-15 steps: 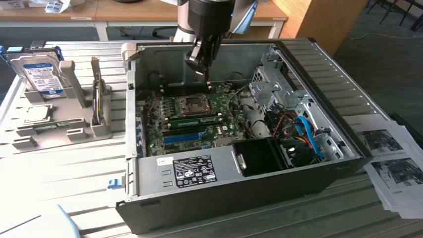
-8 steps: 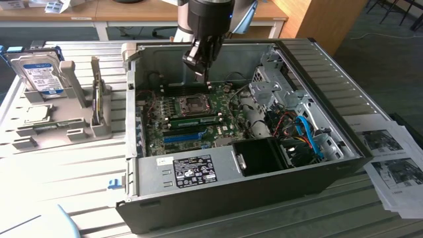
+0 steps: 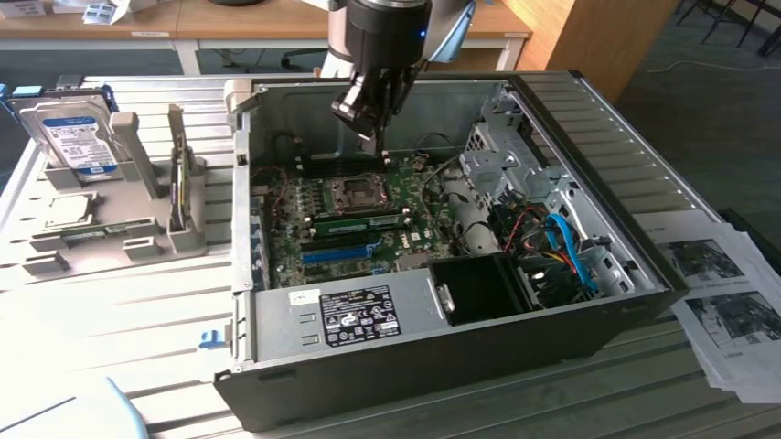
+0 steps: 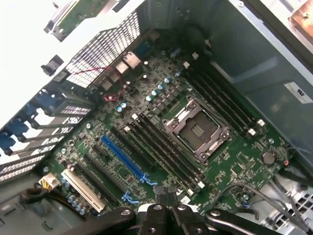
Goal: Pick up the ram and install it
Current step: 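Press down the ram until it locks into place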
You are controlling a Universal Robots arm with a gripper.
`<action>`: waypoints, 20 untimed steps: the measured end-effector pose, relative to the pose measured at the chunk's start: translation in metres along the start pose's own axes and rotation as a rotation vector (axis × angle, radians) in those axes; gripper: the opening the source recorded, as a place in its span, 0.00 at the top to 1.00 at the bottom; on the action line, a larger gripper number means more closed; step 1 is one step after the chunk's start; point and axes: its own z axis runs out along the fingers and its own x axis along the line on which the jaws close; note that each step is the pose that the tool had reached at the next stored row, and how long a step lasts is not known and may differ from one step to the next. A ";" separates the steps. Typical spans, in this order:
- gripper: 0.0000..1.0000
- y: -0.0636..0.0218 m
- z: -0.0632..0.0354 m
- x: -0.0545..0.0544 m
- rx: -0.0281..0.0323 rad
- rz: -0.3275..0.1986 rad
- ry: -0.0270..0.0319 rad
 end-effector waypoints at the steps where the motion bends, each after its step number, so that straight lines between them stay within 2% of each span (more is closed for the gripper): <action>1: 0.91 0.0001 0.0002 0.000 0.0000 0.011 -0.0002; 20: 0.91 0.0014 0.0043 0.002 -0.0001 0.226 -0.0040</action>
